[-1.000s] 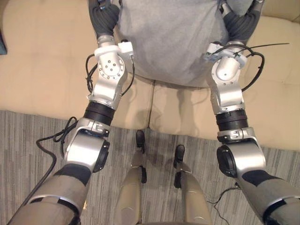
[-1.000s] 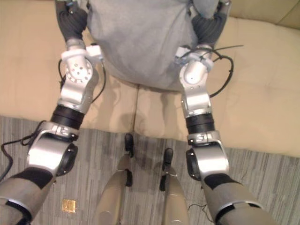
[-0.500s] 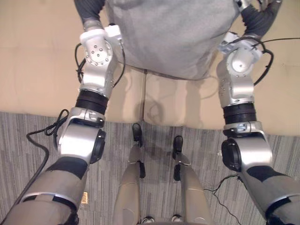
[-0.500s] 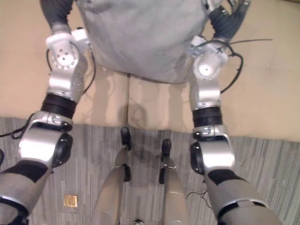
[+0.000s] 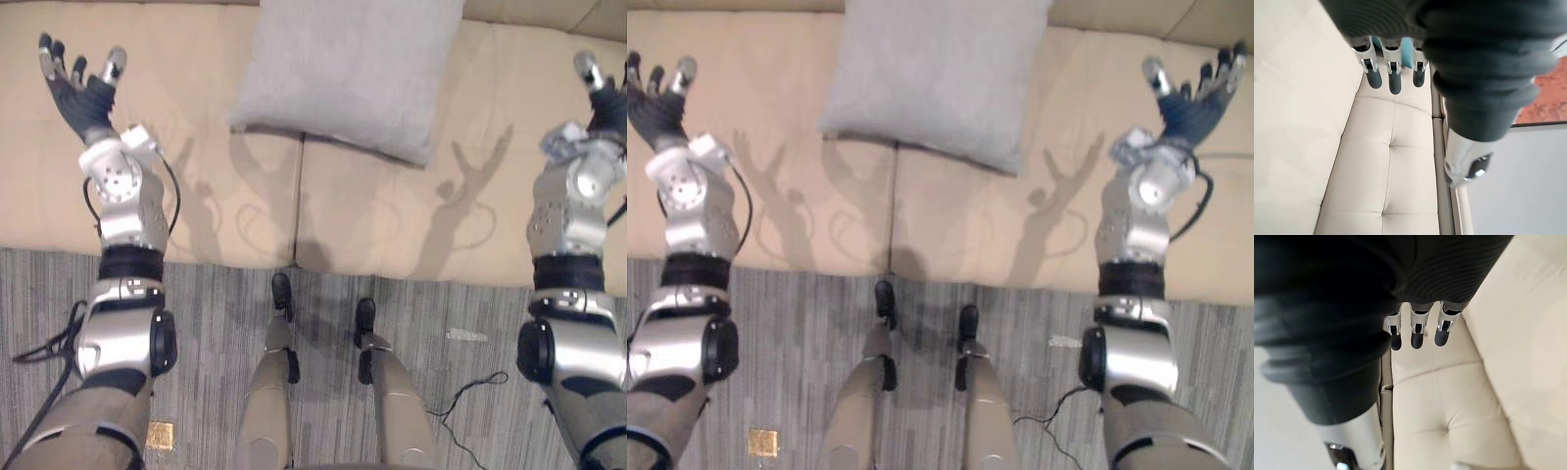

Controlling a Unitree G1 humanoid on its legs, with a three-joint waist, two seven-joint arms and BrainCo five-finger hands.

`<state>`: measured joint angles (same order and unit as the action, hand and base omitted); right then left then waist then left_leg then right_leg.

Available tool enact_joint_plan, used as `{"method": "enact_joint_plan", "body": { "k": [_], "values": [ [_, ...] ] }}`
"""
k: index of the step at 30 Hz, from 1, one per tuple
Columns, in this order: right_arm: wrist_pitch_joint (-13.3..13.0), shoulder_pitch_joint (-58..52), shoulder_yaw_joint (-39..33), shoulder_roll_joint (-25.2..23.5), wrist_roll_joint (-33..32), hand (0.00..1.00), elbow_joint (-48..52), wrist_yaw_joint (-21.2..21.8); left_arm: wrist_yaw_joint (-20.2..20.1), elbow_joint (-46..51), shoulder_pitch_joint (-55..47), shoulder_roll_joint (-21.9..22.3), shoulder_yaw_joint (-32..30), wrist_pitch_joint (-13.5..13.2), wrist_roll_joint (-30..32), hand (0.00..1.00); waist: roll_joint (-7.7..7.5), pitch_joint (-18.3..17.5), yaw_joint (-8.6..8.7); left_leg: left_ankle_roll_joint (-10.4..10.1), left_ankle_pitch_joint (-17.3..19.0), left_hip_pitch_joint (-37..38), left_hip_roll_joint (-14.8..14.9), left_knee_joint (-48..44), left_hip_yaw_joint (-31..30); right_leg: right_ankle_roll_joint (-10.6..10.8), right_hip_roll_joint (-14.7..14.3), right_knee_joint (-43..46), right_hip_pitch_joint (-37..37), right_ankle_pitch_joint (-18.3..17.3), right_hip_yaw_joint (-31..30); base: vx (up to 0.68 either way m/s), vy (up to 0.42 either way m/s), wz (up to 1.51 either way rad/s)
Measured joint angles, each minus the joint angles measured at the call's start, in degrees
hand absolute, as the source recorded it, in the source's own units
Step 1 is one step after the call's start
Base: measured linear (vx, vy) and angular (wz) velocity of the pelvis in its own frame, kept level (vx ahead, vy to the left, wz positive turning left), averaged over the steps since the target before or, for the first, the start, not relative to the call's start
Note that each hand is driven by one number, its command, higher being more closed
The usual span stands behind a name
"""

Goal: Pick up cushions and gather them together orderly.

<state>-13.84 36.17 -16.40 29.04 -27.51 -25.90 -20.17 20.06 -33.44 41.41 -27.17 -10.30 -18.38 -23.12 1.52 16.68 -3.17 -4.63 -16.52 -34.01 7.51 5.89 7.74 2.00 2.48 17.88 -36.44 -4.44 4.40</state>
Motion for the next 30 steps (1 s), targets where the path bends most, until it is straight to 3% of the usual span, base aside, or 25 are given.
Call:
{"method": "enact_joint_plan", "body": {
  "k": [2, 4, 5, 7, 12, 19, 25, 30],
  "values": [
    [-0.1, -7.8, -1.8, -3.9, 0.2, 0.00, 2.2, 1.6, -0.7, 1.1, -7.0, 3.9, 0.3, 0.1, 0.5, 0.00, -0.02, 0.0, 0.02, 0.0, 0.4, 2.1, 0.0, 0.0, -0.4, 0.1, 0.2, 0.0, 2.1, -0.4, 0.0, 0.04, -0.038, 0.06],
    [0.0, -19.8, -2.0, -11.6, 2.2, 0.00, 4.9, 3.9, -2.9, 2.2, -19.1, 11.4, 2.7, 0.5, 1.8, 0.00, -0.36, -0.2, -0.01, -0.1, 1.8, 6.2, -0.3, 0.0, -0.3, 0.1, 0.6, 0.0, 6.2, -1.4, 0.0, 0.04, -0.039, 0.05],
    [0.0, -21.7, -2.0, -13.2, 3.4, 0.00, 5.1, 4.4, -3.5, 2.5, -21.3, 12.6, 3.2, 0.7, 2.6, 0.00, -0.59, -0.4, 0.01, -0.1, 2.1, 6.9, -0.4, 0.0, -0.3, 0.1, 0.6, -0.1, 6.8, -1.6, -0.1, 0.05, -0.043, 0.00],
    [0.5, -31.5, -1.9, -21.4, 8.3, 0.00, 5.2, 6.3, -6.1, 2.6, -32.5, 18.6, 5.7, 2.1, 6.0, 0.00, -1.72, -1.3, -0.25, -0.5, 4.2, 10.8, -0.5, 0.0, -0.2, 0.1, 0.8, -0.1, 10.4, -3.4, -0.2, 0.05, -0.046, 0.03],
    [1.6, -43.8, -0.9, -29.4, 14.2, 0.00, -1.0, 9.6, -11.0, -5.1, -44.4, 24.4, 6.8, 4.3, 10.4, 0.00, -2.30, -6.4, -0.31, -0.5, 5.7, 16.9, -0.9, 0.0, 0.0, 0.3, 1.0, -1.2, 17.2, -5.1, 0.4, 0.10, -0.038, 0.06],
    [3.9, -46.3, -0.8, -31.8, 16.5, 0.00, -16.9, 12.8, -14.1, -19.4, -47.0, 27.3, 2.9, 6.5, 18.0, 0.00, -2.00, -13.6, -0.30, -1.2, 8.2, 24.6, -1.0, 0.0, 1.1, 0.5, 1.0, -6.8, 26.9, -4.8, 0.4, 0.09, -0.013, -0.02],
    [5.3, -45.0, -0.8, -31.7, 18.7, 0.00, -20.8, 13.4, -14.7, -21.9, -46.4, 27.3, 2.4, 7.3, 20.9, 0.00, -2.38, -14.6, -0.30, -1.5, 9.0, 28.4, -1.2, 0.0, 1.7, 0.6, 1.0, -9.4, 31.7, -3.6, -0.4, 0.06, -0.001, -0.05],
    [5.4, -40.6, 1.5, -31.0, 18.8, 0.00, -22.4, 13.2, -14.7, -22.9, -44.4, 26.7, 4.0, 7.5, 20.9, 0.00, -2.80, -13.8, -0.38, -1.1, 9.3, 29.7, -1.1, -0.4, 4.5, 1.5, 0.7, -7.6, 31.3, -2.9, -3.2, 0.00, 0.011, -0.26]
  ]
}}
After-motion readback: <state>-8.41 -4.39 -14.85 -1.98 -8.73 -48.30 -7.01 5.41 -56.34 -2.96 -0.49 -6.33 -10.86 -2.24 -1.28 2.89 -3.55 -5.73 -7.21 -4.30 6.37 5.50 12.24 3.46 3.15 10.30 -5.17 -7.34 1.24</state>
